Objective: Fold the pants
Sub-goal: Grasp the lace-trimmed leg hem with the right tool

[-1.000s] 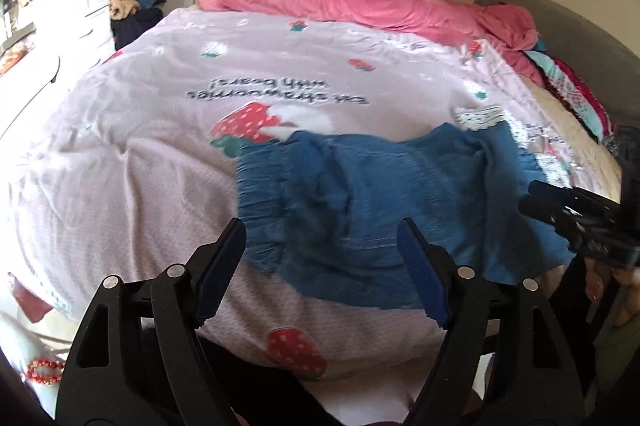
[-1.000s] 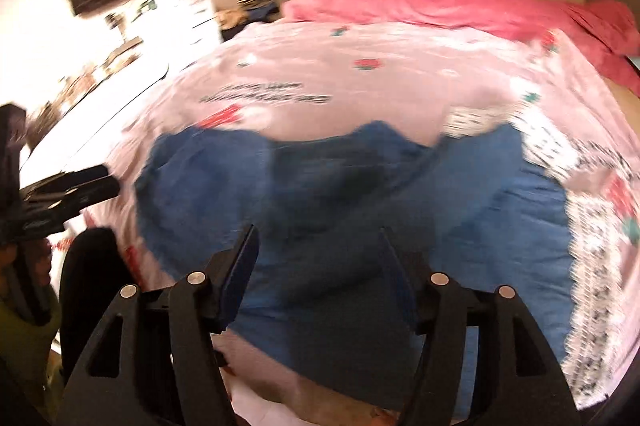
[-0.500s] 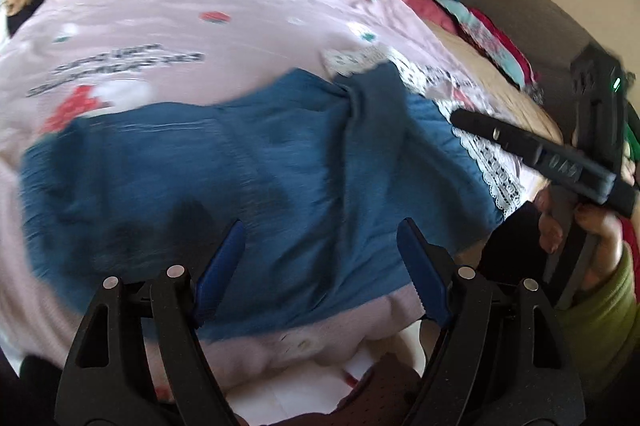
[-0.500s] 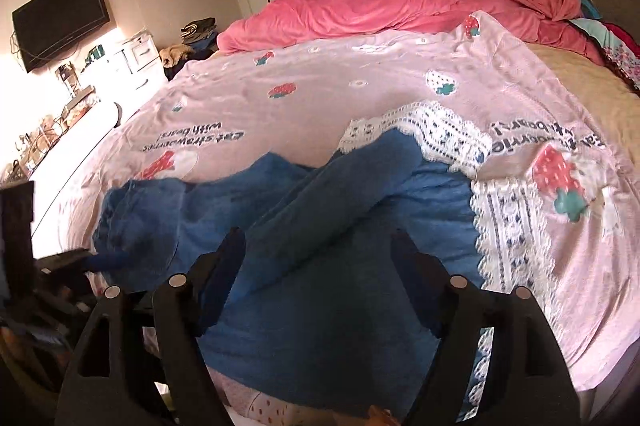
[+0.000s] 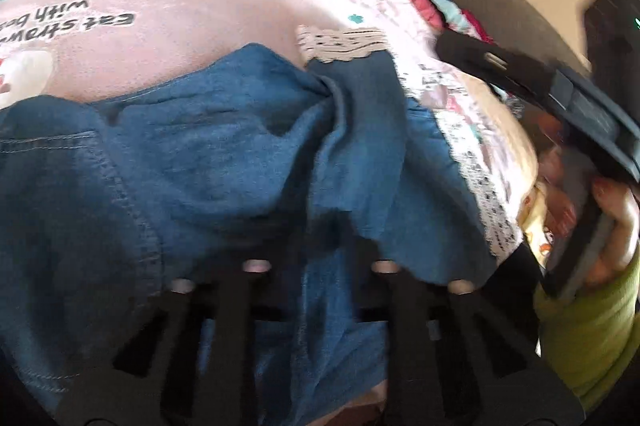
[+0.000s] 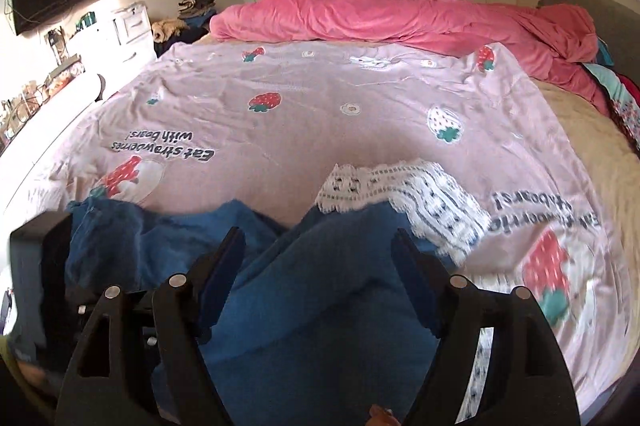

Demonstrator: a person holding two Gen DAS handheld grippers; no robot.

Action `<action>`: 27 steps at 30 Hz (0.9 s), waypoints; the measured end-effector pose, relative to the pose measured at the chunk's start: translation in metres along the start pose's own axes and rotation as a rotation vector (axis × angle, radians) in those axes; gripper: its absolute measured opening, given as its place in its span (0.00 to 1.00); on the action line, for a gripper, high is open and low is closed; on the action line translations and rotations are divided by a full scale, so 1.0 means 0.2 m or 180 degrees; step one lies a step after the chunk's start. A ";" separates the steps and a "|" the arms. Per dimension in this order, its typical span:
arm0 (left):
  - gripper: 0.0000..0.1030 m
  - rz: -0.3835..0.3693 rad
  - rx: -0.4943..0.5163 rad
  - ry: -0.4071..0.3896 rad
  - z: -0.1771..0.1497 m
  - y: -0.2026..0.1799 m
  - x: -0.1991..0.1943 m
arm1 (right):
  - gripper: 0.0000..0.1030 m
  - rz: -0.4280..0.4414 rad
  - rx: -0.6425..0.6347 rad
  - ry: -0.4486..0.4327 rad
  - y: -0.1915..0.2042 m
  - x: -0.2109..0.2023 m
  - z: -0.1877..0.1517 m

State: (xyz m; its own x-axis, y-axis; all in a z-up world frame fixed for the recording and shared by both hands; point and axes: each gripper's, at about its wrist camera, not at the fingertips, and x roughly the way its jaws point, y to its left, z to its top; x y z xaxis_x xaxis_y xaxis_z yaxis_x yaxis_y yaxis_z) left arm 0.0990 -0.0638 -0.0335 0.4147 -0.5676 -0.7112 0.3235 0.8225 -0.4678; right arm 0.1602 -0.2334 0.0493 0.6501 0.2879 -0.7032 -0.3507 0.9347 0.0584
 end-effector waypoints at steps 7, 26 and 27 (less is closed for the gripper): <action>0.03 -0.0228 0.0344 -0.0048 -0.05 -0.13 0.02 | 0.72 -0.0200 -0.0317 0.0414 0.11 0.34 0.13; 0.03 -0.0012 0.0505 -0.0093 -0.06 -0.15 -0.01 | 0.11 -0.0629 -0.0109 0.0848 -0.06 0.76 0.18; 0.03 -0.0019 0.0489 -0.0096 -0.06 -0.14 -0.02 | 0.10 -0.0566 -0.0025 0.0773 -0.09 0.73 0.17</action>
State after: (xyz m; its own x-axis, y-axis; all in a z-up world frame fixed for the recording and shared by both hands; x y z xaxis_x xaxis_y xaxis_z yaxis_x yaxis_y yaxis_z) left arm 0.0772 -0.0845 -0.0240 0.4372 -0.5751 -0.6915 0.4514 0.8053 -0.3844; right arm 0.2841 -0.2007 -0.0290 0.5218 0.0606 -0.8509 -0.2516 0.9640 -0.0856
